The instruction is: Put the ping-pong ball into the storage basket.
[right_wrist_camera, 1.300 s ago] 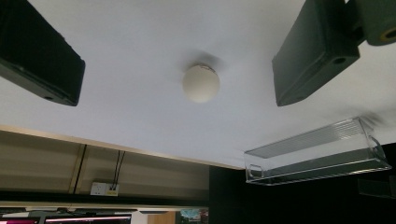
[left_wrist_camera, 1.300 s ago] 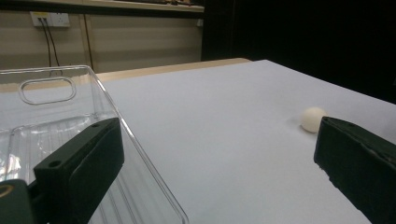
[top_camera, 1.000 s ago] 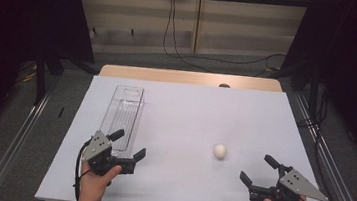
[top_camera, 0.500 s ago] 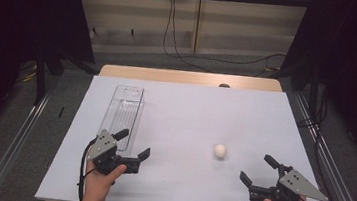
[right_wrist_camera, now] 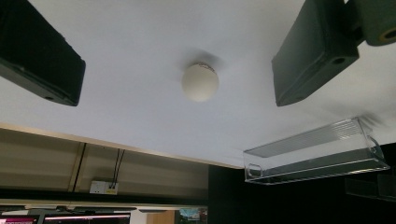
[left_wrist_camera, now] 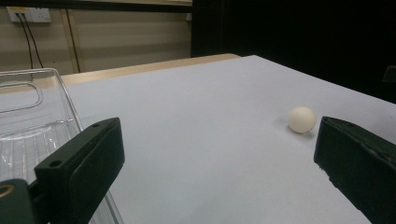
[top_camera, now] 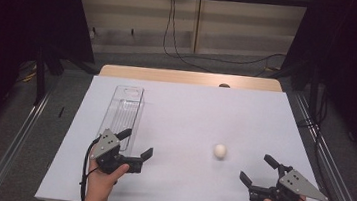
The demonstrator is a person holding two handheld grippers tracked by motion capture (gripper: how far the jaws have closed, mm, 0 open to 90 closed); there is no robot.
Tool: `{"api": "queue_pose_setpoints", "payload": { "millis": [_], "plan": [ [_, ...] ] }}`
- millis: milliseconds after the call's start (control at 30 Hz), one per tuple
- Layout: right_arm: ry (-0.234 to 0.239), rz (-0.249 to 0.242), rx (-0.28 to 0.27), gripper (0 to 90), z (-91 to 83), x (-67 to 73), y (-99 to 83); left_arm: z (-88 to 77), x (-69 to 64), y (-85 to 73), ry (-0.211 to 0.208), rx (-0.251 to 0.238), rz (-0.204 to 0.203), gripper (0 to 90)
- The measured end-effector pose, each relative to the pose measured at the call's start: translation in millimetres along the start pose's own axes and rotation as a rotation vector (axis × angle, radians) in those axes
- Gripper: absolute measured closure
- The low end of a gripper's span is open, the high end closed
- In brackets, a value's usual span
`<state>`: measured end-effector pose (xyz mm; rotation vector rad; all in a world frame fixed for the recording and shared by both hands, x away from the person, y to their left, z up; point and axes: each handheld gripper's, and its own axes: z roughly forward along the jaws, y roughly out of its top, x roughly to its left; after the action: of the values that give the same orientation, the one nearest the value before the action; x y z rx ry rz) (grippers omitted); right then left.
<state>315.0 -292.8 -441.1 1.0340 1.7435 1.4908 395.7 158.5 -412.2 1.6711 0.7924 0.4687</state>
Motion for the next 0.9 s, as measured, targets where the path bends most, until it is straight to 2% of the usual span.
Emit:
{"api": "queue_pose_setpoints", "payload": {
  "millis": [900],
  "plan": [
    [0.001, -0.003, 0.002, 2.0, 1.0, 0.0, 0.3, 16.5, -8.3, 3.5, -0.022, 0.012, 0.021, 2.0]
  ]
}}
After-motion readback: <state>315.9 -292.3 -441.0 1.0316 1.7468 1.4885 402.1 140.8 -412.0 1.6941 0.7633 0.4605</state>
